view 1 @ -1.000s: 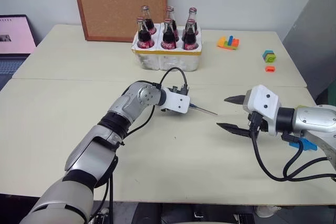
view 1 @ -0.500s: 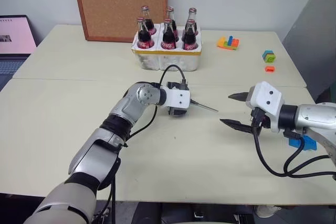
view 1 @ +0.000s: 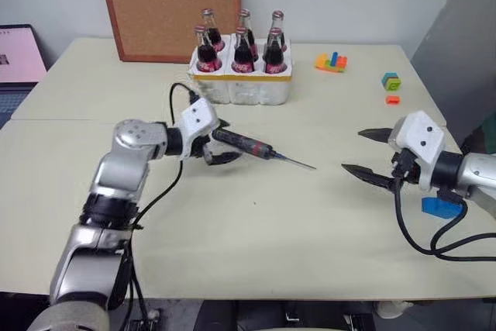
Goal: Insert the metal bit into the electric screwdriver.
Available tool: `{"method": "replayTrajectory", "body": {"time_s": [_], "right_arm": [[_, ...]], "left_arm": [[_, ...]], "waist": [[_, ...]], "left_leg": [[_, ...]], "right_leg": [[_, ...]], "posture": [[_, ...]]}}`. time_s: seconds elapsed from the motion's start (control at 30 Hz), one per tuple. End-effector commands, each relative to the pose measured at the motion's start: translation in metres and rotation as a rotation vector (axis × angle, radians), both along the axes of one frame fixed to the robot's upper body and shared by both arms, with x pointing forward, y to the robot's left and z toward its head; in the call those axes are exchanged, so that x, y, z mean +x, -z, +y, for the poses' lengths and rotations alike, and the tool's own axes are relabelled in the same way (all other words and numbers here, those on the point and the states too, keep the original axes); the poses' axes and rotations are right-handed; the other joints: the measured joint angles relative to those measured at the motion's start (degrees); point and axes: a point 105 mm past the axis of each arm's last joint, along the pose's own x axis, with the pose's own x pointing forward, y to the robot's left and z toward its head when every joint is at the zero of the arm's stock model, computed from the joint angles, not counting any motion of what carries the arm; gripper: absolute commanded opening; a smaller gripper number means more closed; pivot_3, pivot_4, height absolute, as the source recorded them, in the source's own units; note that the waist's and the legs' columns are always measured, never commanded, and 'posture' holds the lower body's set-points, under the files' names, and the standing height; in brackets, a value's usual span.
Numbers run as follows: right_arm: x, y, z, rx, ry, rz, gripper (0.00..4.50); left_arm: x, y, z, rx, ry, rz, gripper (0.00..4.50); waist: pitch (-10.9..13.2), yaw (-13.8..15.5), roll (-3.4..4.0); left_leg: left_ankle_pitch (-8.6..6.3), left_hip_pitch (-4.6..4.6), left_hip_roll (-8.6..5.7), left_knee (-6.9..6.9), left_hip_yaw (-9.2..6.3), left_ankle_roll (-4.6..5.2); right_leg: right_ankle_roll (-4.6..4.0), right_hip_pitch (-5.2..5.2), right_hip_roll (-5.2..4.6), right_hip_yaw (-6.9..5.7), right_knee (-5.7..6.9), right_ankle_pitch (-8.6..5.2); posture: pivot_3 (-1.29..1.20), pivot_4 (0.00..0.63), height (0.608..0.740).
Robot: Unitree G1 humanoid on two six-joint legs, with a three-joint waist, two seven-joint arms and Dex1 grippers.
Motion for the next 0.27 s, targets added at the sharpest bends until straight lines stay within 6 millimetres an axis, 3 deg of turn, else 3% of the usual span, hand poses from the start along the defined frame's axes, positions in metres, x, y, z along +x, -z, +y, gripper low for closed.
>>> {"method": "replayTrajectory", "body": {"time_s": [0.03,0.17,0.27], "right_arm": [[-0.014,-0.016,-0.004,0.043,-0.023,-0.058,3.83],[-0.022,-0.017,-0.019,0.043,0.002,-0.054,3.83],[-0.024,-0.019,-0.025,0.055,0.01,-0.046,3.83]], "left_arm": [[-0.016,-0.022,0.024,-0.01,-0.052,-0.047,4.45],[-0.035,-0.015,0.051,0.045,-0.118,-0.004,4.45],[-0.039,-0.015,0.057,0.027,-0.159,0.006,4.45]], "waist": [[0.0,0.2,0.0],[0.0,0.4,0.01],[0.0,0.4,0.01]], "left_leg": [[0.0,0.0,-0.01,0.0,-0.01,0.0],[0.0,0.07,-0.04,0.02,0.02,0.01],[0.0,0.14,-0.06,0.02,0.04,0.01]], "right_leg": [[0.0,-0.02,-0.03,-0.03,0.01,0.0],[0.0,0.05,-0.07,-0.02,-0.01,0.0],[0.0,0.1,-0.15,-0.01,0.0,0.01]], "posture": [[0.0,0.15,0.74],[0.0,0.15,0.74],[0.0,0.15,0.74]]}}
